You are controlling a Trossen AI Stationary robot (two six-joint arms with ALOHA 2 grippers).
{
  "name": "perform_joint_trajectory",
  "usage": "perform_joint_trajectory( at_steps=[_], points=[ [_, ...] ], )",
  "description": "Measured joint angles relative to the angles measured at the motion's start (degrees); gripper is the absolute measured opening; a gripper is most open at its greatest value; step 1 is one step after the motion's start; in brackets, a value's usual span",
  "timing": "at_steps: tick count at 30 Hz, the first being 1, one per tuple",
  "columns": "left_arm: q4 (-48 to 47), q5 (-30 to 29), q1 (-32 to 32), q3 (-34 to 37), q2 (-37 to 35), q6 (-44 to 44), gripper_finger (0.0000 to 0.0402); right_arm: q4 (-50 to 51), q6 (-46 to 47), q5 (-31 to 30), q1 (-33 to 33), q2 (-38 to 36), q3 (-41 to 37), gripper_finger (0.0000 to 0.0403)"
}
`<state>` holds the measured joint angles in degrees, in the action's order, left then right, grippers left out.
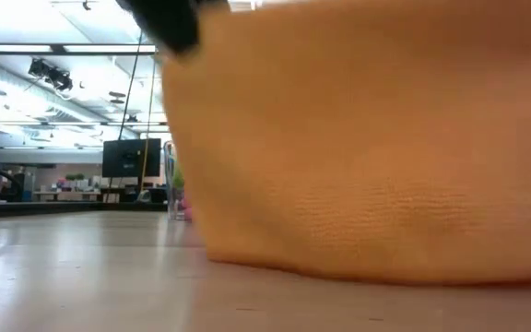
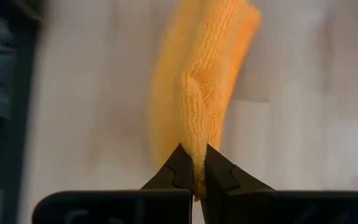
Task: Fold microfiber towels
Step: Fold the orange microfiber cloth
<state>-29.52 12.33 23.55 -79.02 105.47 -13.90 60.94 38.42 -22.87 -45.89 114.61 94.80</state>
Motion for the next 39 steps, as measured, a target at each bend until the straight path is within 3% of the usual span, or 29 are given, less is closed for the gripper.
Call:
perform_joint_trajectory(
  at_steps=[8, 12, 16, 25, 33, 39],
  points=[
    [7.58, 13.00, 4.45, -2.64, -0.06, 0.01, 0.0044, -9.91, -2.41, 5.43, -2.91, -0.09, 6.51, 0.0014],
    [8.36, 15.03, 5.90, -3.18, -0.13, 0.32, 0.0035, -14.17, -4.75, 7.32, -3.39, -0.09, 7.07, 0.0015],
    [5.16, 14.62, 4.90, -3.15, -0.13, 2.58, 0.0015, -13.21, -3.96, 5.30, -2.29, -0.09, 5.15, 0.0012],
    [-5.61, 2.01, -0.77, -3.07, 2.65, 3.11, 0.0031, -12.16, 5.53, 5.87, 3.73, 0.00, -6.29, 0.0010],
    [-7.26, 0.65, -5.38, -3.04, 8.58, 3.04, 0.0012, -7.85, 9.09, 4.46, 6.10, -0.04, -10.08, 0.0009],
    [-8.55, -10.69, -5.80, -3.11, 8.63, 6.14, 0.0024, -6.37, 9.57, 1.91, 6.59, -0.05, -12.91, 0.0009]
  ],
)
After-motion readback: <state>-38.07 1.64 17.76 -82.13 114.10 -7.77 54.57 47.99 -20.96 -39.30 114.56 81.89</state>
